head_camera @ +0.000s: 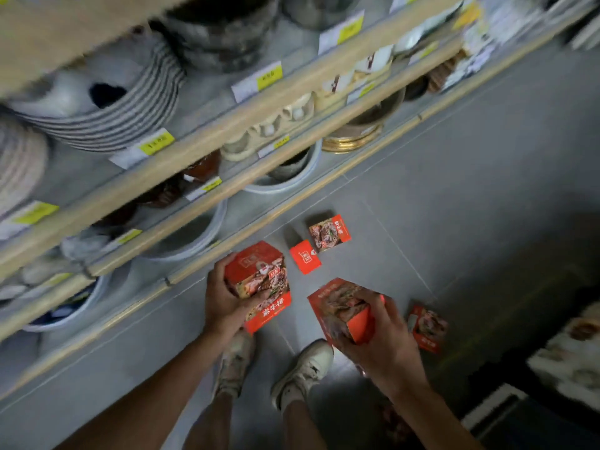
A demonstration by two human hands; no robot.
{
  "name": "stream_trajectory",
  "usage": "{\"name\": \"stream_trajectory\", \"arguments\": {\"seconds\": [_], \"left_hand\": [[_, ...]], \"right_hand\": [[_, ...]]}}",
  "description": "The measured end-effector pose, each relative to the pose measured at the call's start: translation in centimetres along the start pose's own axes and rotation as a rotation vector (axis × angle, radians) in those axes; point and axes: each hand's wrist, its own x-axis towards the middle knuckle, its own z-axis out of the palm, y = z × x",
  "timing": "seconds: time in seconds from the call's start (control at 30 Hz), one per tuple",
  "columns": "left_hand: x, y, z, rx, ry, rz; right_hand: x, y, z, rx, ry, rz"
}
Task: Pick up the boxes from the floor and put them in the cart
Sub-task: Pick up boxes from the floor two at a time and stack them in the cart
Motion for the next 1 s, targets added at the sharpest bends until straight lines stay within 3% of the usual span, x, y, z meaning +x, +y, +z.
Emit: {"name": "stream_trajectory", "arguments": {"seconds": [0.23,0.43,0.63,1.0], "left_hand": [[-7.8,17.3,-8.0,-0.007,0.037,0.230],[-14.3,24.8,-14.6,-0.059,0.078,0.350],[-19.6,26.6,-22.2,-0.111,0.177,0.422],[-28.1,21.3,-38.7,-0.169,0.365,0.456]], "right_hand": [[-8.0,-7.4,-12.3,-0.021,0.202,-0.099],[-12.9,-13.6,-16.9,-0.018,0.304,-0.164],[-17.1,-19.8,-17.9,-0.043,0.294,-0.347],[-25.0,-34.2,-12.5,-0.061,0.228,-0.666]]}}
